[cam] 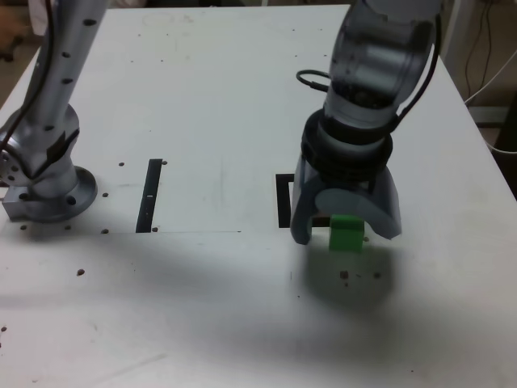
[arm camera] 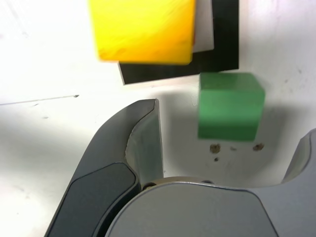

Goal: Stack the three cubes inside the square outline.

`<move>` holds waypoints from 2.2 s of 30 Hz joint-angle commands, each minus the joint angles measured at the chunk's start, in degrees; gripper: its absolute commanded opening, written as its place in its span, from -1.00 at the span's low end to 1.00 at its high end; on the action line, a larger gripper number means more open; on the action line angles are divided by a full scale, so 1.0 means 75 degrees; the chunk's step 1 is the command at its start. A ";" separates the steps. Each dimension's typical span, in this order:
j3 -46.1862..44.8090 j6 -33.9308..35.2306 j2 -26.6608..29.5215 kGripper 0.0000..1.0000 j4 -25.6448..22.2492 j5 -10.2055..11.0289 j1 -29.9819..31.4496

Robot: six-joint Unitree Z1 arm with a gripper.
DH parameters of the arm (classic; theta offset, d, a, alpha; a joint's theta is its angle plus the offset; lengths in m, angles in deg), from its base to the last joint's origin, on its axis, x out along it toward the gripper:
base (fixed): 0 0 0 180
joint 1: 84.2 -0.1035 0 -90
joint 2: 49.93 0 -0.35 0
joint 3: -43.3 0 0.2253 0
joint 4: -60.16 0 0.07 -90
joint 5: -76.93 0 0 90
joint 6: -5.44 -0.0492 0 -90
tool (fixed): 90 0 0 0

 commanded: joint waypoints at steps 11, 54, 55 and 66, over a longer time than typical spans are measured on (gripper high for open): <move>-0.0081 -0.0069 -0.0265 0.64 0.0293 -0.0096 -0.0131; -0.0214 0.0189 0.0020 -0.34 0.0605 0.0021 -0.0097; -0.0201 0.0192 0.0092 -0.34 0.0583 0.0004 -0.0071; 0.0188 0.0161 0.0980 -0.34 -0.0187 0.0158 0.0186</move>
